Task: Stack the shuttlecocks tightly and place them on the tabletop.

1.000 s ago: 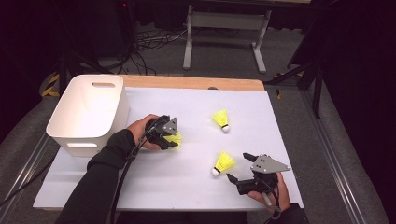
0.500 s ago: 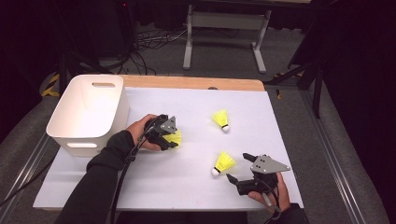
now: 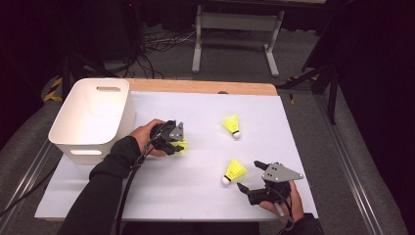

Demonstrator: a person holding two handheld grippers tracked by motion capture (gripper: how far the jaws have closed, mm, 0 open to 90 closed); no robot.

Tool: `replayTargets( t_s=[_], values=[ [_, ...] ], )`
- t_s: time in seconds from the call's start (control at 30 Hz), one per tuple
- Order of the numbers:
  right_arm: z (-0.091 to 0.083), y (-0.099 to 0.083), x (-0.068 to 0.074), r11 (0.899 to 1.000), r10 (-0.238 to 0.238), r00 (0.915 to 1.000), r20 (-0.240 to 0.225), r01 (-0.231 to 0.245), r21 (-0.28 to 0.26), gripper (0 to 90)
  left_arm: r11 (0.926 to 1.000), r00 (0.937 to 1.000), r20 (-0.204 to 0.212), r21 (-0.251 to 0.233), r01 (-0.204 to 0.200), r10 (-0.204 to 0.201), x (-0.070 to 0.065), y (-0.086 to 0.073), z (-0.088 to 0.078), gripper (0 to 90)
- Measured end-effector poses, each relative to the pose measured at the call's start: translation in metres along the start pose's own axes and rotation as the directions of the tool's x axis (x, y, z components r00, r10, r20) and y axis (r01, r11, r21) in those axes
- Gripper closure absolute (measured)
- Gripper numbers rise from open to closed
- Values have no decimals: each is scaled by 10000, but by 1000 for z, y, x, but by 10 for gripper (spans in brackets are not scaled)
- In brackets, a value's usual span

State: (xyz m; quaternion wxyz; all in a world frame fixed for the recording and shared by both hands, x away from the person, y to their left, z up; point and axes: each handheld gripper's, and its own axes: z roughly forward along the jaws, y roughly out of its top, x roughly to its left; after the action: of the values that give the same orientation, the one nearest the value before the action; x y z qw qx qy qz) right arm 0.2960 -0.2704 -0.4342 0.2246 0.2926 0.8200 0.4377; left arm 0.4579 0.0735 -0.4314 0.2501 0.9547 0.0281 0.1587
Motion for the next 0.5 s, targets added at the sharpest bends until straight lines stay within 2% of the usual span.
replayTargets(
  t_s=[0.07,0.43,0.5],
  values=[
    [0,0,0,10000,4,10000,9,-4,-7,93,9998,9999,1,-120,155,-155,1,-1,0,459],
    [0,0,0,10000,-20,10000,5,20,-7,93,9984,9989,-32,-310,474,-475,1,-2,-1,357],
    [0,0,0,10000,-13,10000,4,13,-4,93,9964,9976,-34,-486,690,-692,1,-2,-3,334]
  ],
)
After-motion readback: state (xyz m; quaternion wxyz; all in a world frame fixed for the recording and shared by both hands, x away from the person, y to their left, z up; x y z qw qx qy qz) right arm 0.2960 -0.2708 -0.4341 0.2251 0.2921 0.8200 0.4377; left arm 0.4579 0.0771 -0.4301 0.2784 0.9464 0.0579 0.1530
